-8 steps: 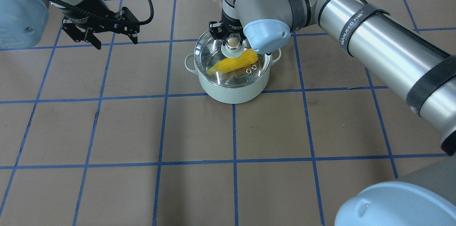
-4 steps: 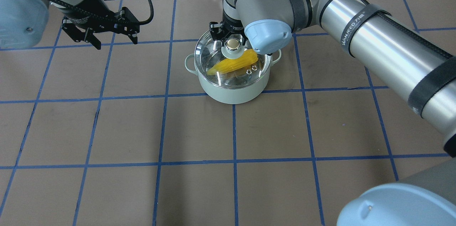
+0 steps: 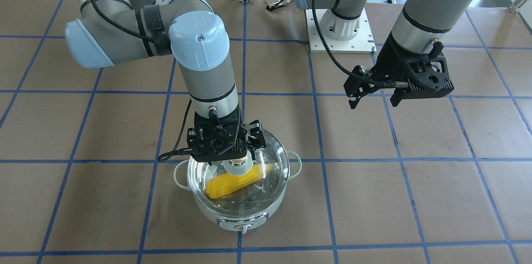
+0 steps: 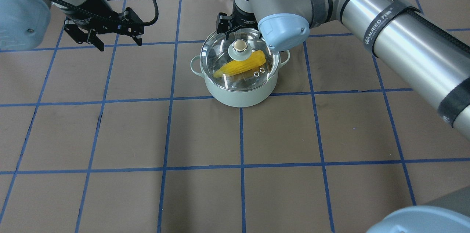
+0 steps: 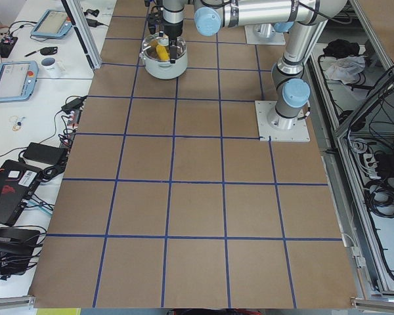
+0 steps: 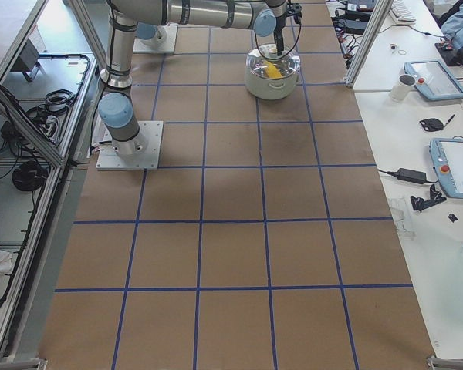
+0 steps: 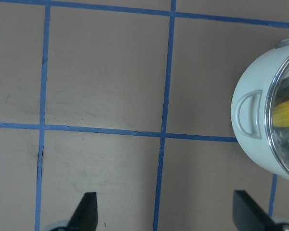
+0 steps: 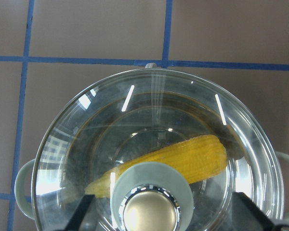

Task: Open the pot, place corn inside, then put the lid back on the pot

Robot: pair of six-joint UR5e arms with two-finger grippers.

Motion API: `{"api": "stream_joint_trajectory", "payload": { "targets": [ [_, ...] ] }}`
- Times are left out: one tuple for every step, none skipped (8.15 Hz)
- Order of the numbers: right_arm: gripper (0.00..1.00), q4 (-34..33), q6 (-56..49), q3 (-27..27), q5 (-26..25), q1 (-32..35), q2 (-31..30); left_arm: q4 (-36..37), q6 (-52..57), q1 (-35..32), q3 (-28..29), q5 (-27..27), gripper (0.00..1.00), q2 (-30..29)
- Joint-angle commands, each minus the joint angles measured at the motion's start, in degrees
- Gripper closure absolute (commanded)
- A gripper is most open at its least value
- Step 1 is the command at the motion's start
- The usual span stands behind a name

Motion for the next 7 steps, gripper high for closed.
{"api": "stream_joint_trajectory", "payload": {
  "targets": [
    [0.00, 0.1, 0.7, 0.1, 0.6, -0.1, 0.1, 0.0, 0.0, 0.0, 0.1, 0.0, 0.00, -0.1],
    [0.00, 0.0, 0.7, 0.3, 0.3, -0.1, 0.0, 0.0, 0.0, 0.0, 0.0, 0.0, 0.00, 0.0],
    [0.00, 1.6, 0.1, 0.5, -0.3, -0.4, -1.3, 0.0, -0.1, 0.0, 0.0, 0.0, 0.00, -0.1],
    [0.00, 9.8, -0.5, 0.6, -0.5, -1.7, -6.0, 0.0, 0.0, 0.0, 0.0, 0.0, 0.00, -0.1],
    [0.00, 17.0, -5.4, 0.6, -0.3, -6.8, -10.2, 0.0, 0.0, 0.0, 0.1, 0.0, 0.00, -0.1],
    [0.00, 26.2, -9.8, 1.1, 0.3, -11.6, -14.8, 0.0, 0.1, 0.0, 0.0, 0.1, 0.00, -0.1],
    [0.00, 28.9, -12.3, 2.8, 0.0, -13.8, -18.5, 0.0, 0.0, 0.0, 0.0, 0.1, 0.00, -0.1]
  ]
}}
